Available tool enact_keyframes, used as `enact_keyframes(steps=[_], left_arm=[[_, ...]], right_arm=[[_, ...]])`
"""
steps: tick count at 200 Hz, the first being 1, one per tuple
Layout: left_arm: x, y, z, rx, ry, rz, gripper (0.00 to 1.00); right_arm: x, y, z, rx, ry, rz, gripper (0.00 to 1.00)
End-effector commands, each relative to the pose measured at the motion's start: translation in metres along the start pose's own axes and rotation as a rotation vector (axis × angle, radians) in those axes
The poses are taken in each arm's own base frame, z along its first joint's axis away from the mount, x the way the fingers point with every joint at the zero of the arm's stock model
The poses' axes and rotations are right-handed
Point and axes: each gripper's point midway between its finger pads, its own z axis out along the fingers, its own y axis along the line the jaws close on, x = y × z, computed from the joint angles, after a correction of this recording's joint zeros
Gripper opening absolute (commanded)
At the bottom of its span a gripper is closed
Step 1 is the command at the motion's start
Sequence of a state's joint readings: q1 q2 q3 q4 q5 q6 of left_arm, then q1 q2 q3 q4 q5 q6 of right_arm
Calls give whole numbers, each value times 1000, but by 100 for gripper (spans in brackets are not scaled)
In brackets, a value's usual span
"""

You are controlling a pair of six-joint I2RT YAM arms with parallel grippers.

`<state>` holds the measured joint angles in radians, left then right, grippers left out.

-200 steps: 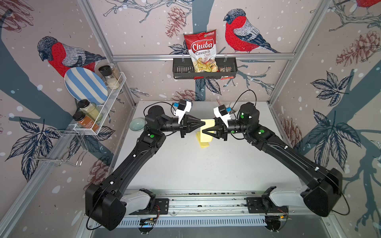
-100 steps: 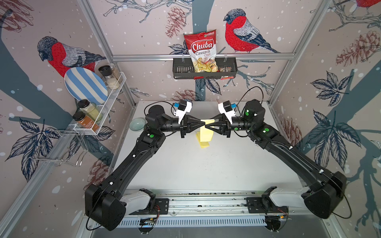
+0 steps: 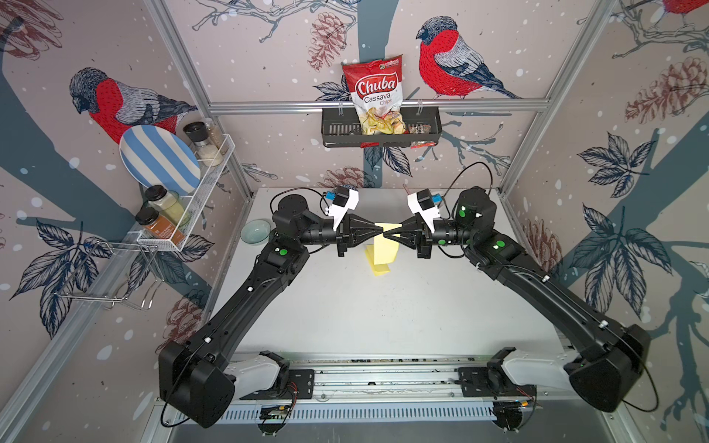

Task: Fold the square paper along the opposite sides
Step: Smooth out the paper.

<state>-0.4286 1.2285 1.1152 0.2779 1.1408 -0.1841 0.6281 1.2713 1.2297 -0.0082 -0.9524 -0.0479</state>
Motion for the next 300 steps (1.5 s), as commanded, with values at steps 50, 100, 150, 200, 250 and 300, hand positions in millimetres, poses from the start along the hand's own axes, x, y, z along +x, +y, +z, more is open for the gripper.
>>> enact_keyframes(steps=[50, 100, 150, 200, 250, 300], left_arm=[[1, 0, 0, 2, 8, -2, 0], [-2, -2, -1, -4, 2, 8, 0], [-13, -6, -2, -3, -9, 33, 0], [-17, -7, -2, 2, -16, 35, 0], [-20, -8, -2, 0, -20, 42, 0], [-25, -10, -2, 0, -22, 50, 0]], right_arm=[[-14, -3, -8, 25, -33, -53, 15], [-8, -5, -7, 28, -31, -37, 0], [-6, 3, -10, 16, -43, -42, 31], [-3, 5, -8, -9, -39, -34, 21], [-1, 8, -7, -23, -37, -36, 0], [1, 12, -5, -41, -33, -36, 0]])
